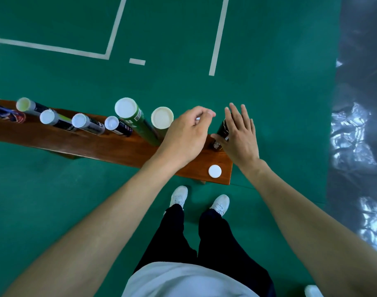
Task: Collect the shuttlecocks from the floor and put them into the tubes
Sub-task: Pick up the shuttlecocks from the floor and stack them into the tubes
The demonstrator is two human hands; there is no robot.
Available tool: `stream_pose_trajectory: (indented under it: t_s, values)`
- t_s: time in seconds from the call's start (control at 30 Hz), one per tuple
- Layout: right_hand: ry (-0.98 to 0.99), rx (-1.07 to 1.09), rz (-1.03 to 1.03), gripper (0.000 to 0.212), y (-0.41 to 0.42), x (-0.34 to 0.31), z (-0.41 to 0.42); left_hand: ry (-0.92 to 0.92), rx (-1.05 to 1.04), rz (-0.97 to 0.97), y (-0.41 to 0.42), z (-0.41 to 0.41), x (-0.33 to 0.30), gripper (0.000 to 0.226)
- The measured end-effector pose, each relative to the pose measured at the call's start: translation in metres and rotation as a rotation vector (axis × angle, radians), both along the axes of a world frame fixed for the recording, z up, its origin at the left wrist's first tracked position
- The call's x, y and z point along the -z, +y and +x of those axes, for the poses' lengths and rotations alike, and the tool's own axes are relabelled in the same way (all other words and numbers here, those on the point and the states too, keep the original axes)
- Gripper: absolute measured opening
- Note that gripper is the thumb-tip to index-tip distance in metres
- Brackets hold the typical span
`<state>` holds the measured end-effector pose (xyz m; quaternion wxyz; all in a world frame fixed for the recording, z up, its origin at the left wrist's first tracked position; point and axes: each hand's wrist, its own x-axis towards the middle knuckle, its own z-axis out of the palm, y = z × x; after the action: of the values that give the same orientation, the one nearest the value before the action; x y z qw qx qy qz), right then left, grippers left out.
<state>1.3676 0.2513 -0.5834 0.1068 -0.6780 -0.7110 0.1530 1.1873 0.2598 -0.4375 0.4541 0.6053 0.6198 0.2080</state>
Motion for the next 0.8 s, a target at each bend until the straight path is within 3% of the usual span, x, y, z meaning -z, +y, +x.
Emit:
stream_pose_trajectory:
  t_s: [0.33, 0.47, 0.8]
  values:
    - [-0.113, -0.049, -0.038, 0.093, 0.001, -0.005, 0.009, 0.025, 0.056, -0.029, -0.018, 0.011, -0.008, 0.032]
    - [0.016, -0.034, 0.05, 0.095, -0.003, -0.021, 0.015, 0.06, -0.007, 0.016, -0.022, 0.018, -0.018, 0.032]
    - [0.461, 0.113, 0.281, 0.065, -0.028, -0.132, 0.044, 0.064, -0.173, 0.257, -0.039, 0.017, -0.068, 0.019]
